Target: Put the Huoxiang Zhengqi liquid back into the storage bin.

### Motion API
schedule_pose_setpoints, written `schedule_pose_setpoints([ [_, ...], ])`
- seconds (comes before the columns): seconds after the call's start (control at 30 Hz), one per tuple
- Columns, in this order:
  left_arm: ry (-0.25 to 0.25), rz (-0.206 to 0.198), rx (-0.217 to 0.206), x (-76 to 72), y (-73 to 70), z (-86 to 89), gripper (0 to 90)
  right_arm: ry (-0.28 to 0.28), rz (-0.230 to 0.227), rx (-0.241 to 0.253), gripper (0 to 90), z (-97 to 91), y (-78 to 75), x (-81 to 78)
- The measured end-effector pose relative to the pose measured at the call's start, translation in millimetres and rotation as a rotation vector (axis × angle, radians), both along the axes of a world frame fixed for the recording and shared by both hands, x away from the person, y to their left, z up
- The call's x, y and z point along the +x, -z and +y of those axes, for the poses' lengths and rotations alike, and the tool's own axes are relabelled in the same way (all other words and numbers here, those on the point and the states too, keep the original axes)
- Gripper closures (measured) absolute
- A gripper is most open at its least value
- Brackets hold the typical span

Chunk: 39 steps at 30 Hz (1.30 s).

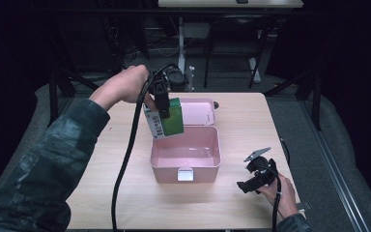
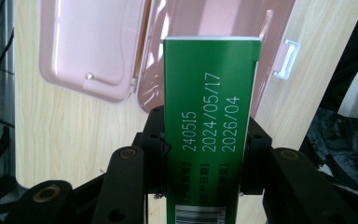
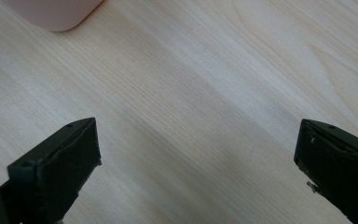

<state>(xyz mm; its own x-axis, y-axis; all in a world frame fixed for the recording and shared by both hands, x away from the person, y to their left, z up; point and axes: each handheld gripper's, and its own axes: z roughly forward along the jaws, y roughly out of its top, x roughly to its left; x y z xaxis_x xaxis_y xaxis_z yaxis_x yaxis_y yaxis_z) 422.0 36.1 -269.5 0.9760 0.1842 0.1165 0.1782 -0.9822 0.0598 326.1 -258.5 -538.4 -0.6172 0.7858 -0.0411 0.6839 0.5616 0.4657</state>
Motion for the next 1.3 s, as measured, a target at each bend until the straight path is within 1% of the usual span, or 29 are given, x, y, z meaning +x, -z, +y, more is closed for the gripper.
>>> schedule_pose_setpoints([
  [0.13,0.006,0.019,-0.01,0.8,9.4,-7.7,63.0,-0.002,0.004,-0.003,0.0,-0.2,-0.3,0.0],
  [0.23,0.014,0.027,-0.007,1.3,16.5,-13.3,63.1,-0.003,0.001,0.004,0.0,-0.2,-0.4,-0.1],
  [0.37,0.026,0.041,-0.005,1.1,24.1,-18.8,63.1,-0.004,0.006,0.001,0.0,-0.4,-0.3,0.0],
  [0.47,0.033,0.05,-0.003,0.2,30.5,-21.7,63.1,-0.01,0.002,-0.009,0.0,-0.7,-0.3,0.2],
  [0.5,0.036,0.055,-0.005,-0.2,34.0,-22.5,63.1,-0.006,0.006,0.0,0.0,-0.1,-0.4,-0.1],
  [0.57,0.038,0.063,0.001,-0.8,39.1,-23.9,63.1,-0.01,0.006,-0.011,0.0,-0.2,0.0,-0.2],
  [0.73,0.035,0.081,-0.01,-2.2,51.5,-24.2,63.1,-0.012,0.008,-0.01,0.0,-0.1,0.4,0.0],
  [0.83,0.039,0.077,-0.006,-3.0,58.4,-23.7,63.1,-0.01,0.008,-0.009,0.0,-0.2,0.4,-0.1],
  [1.03,0.048,0.096,0.001,-5.8,70.6,-21.8,63.0,-0.011,0.014,-0.009,0.0,0.0,0.8,0.0],
  [1.2,0.054,0.103,0.001,-8.4,79.1,-20.7,63.0,-0.011,0.017,-0.008,0.0,-0.2,0.6,0.0],
  [1.3,0.06,0.105,0.01,-9.0,84.2,-20.2,63.0,-0.014,0.018,-0.009,0.0,-0.2,0.8,0.0],
])
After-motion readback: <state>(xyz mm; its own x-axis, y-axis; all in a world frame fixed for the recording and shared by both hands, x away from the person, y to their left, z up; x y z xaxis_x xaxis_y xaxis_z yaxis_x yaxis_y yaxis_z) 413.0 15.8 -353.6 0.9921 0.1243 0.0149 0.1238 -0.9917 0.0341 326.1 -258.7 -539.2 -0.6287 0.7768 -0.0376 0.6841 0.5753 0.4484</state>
